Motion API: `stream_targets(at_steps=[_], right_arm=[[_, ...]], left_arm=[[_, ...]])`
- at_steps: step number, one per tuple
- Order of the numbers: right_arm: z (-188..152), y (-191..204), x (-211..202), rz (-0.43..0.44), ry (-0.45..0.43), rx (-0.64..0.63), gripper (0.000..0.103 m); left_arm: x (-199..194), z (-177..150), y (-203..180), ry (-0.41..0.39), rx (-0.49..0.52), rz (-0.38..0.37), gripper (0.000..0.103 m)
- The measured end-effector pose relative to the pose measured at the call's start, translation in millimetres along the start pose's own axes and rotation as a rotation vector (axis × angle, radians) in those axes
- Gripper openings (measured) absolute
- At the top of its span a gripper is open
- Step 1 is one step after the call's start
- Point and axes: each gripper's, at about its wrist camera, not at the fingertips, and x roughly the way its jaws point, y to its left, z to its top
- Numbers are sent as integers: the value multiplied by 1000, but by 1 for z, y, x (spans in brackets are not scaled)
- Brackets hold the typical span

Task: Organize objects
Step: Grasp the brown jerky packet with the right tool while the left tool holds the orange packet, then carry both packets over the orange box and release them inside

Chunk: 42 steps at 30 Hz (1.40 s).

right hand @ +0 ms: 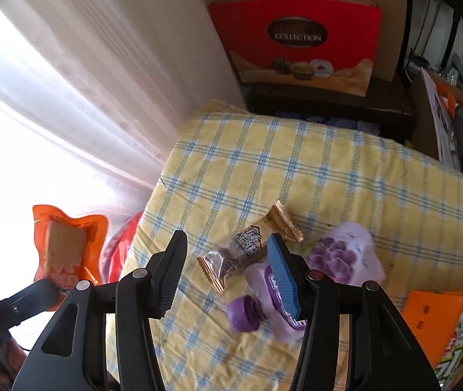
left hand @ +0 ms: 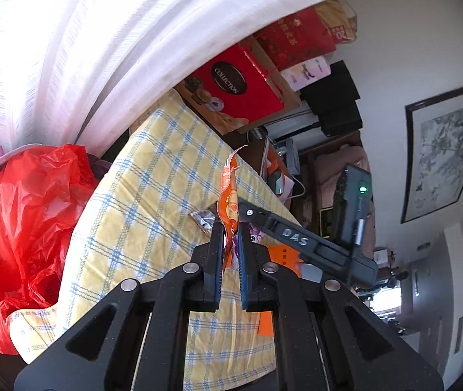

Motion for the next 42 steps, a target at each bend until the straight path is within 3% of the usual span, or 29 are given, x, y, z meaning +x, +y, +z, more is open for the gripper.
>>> stream_targets(at_steps=[7,13,14,16,19,21,30,42], right_arm=[[2,2,29,-76,65,11,52],[5,8,41,-87,46,14,53],[4,11,41,-108,43,1,50],[3,19,43,-199,40,-51,30],[-1,24,45,-236,34,-98,26],[-3,21,43,-224,27,-92,21],[-10,13,13,-155,-64,-66,21],[-15,20,-58,-103,-211,-72,21]], left_arm=[[5,-1,10,3,-13,-5,7],[6,-2,16,5,-21,-2,7],[6,-2,16,5,-21,-1,7],[6,-2,16,6,-22,0,7],[6,-3,17,6,-23,-3,7],[7,-4,16,8,-24,-4,7],[7,-8,4,9,-1,5,7],[0,-12,-33,-19,83,61,7]])
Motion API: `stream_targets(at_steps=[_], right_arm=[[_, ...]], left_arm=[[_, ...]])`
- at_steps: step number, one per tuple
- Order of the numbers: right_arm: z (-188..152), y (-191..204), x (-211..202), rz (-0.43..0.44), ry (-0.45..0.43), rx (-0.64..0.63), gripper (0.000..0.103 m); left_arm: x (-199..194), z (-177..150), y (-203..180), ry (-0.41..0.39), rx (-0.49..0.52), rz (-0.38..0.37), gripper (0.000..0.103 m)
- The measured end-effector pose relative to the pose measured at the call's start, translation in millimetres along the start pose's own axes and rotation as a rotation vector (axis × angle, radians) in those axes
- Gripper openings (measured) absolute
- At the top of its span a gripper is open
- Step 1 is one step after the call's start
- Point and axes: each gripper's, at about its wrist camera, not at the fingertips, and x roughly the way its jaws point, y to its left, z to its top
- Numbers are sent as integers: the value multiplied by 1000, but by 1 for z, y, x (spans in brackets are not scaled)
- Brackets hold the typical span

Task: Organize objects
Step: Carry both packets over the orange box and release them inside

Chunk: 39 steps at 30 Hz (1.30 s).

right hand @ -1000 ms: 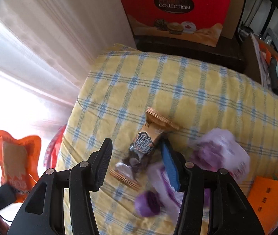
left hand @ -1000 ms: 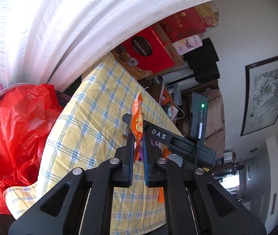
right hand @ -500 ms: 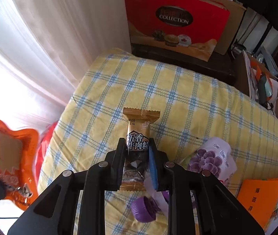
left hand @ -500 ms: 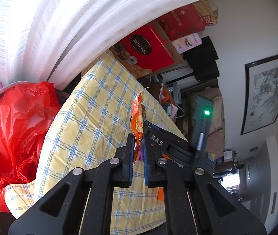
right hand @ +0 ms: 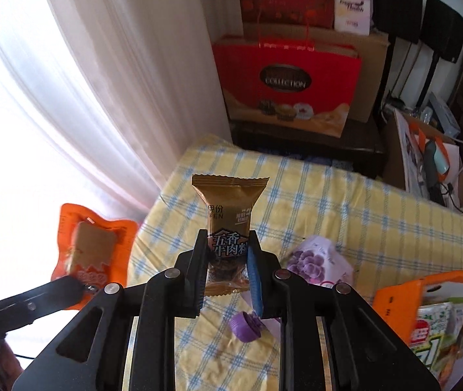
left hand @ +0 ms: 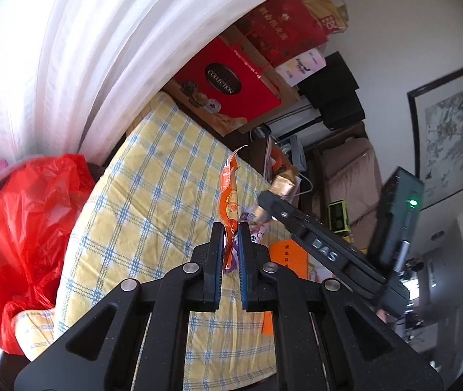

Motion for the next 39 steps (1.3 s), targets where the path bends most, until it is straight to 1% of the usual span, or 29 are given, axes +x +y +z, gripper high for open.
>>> stream_targets(at_steps=[3,10,15,17,20,23,30,39], right_arm=[[-2,-2,-19,-18,-36,-13,21],[-10,-14,-53,-61,-91,-25,21],[-17,-21,-77,-102,-122,-30,21],[-19,-27,-87,-119,-135,-27,21],[-24,-39,-102,-135,-150,-13,21],[-31,-51,-117,-150,-165,2,21],[-44,-84,-138,-182,-179,51,21],[-66,-126,-167,-217,-204,111,21]], left_arm=[[-2,1,-15,-13,47,33,7],[0,-4,-46,-33,137,89,7],[5,-10,-68,-38,189,103,7],[7,-15,-81,-44,227,117,7],[12,-21,-98,-43,264,119,7],[18,-25,-112,-32,279,105,7],[34,-44,-147,-19,328,101,7],[58,-71,-197,-11,441,127,7]])
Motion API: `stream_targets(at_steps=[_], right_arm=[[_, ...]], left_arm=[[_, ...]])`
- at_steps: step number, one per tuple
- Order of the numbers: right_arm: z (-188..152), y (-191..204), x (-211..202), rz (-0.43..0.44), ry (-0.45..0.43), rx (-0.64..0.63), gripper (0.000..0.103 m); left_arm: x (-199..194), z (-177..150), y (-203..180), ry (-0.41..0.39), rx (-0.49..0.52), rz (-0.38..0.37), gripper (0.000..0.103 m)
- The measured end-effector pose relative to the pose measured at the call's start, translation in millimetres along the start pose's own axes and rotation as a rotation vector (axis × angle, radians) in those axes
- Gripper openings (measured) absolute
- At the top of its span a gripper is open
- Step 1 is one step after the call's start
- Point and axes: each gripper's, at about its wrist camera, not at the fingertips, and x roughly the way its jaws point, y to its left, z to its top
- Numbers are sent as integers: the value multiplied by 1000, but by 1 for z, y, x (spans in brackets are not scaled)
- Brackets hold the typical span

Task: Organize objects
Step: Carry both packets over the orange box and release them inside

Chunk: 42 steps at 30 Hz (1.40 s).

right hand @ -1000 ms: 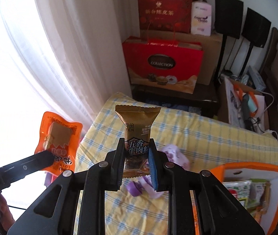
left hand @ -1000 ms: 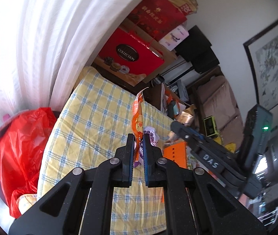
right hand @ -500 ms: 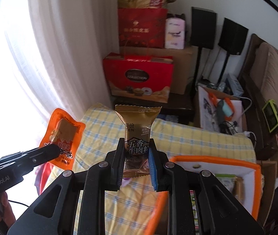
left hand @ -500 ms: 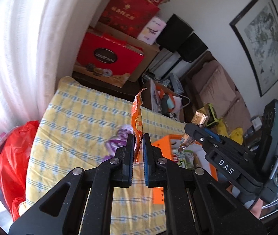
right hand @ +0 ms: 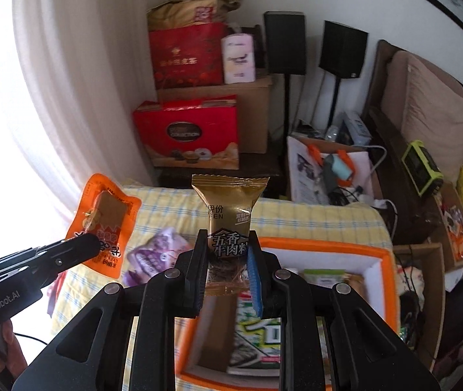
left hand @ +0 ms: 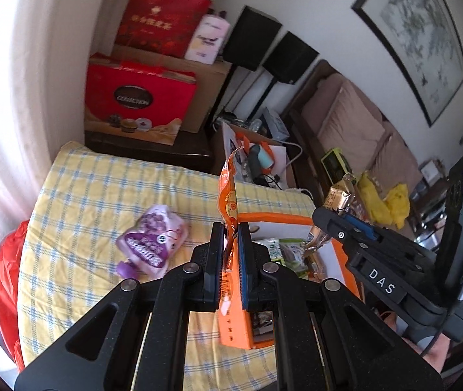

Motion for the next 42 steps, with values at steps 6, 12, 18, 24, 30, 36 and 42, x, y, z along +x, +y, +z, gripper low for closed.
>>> stream_targets(at_steps=[6,12,18,24,30,36,42], right_arm=[[-6,-32,-15,-32,-16,38,21],[-10,-56,-23,-53,-30,63,21],[-18,-76,-27,-79,-30,78,21],[-25,-101,-32,-113,-33,100,21],[-35,-121,-28,-120,-16,123,21],[-43,-134,-17,-122,15,134,21],[-51,-144,-3,-123,49,156,21]], left_arm=[[9,-5,-37,-11,77,42,7],[17,-11,-67,-24,141,88,7],[30,-16,-94,-13,182,92,7],[48,-23,-119,1,223,105,7],[73,-32,-136,41,234,103,7],[91,-40,-149,75,255,92,7],[107,-44,-158,102,270,83,8]])
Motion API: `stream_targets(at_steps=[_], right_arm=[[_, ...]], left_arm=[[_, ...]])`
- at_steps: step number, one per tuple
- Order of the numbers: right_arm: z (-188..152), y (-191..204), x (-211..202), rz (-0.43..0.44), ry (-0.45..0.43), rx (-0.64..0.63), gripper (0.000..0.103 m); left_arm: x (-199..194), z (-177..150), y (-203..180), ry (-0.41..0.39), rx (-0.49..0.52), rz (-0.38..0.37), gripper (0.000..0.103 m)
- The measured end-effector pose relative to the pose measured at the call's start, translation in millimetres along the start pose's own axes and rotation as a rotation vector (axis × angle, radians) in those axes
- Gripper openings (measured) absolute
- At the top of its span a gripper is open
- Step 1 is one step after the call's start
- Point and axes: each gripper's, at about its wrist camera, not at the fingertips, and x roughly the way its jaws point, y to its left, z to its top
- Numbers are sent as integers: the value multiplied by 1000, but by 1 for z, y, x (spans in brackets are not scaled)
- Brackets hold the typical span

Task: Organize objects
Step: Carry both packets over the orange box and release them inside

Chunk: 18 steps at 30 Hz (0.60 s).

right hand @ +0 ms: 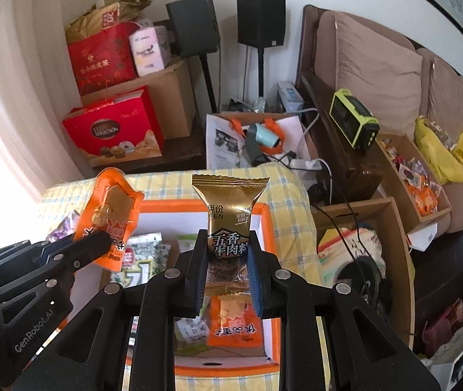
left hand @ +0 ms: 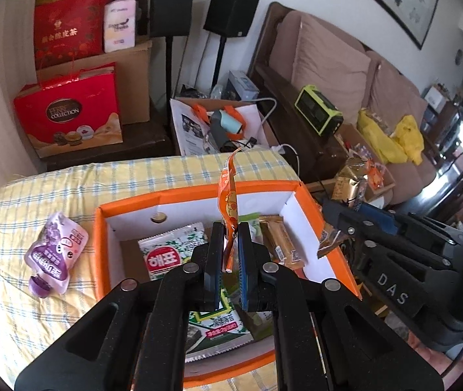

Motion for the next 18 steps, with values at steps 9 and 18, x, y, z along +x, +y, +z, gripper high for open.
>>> stream_targets(at_steps=[9,18], right_arm=[[-8,1,18,-9,58,6,45],[-3,-1,11,-13,39,14,57]], left_arm=[[14,-9,-4,52,-9,-24,17],[-7,-3,25,3,-44,30,48]])
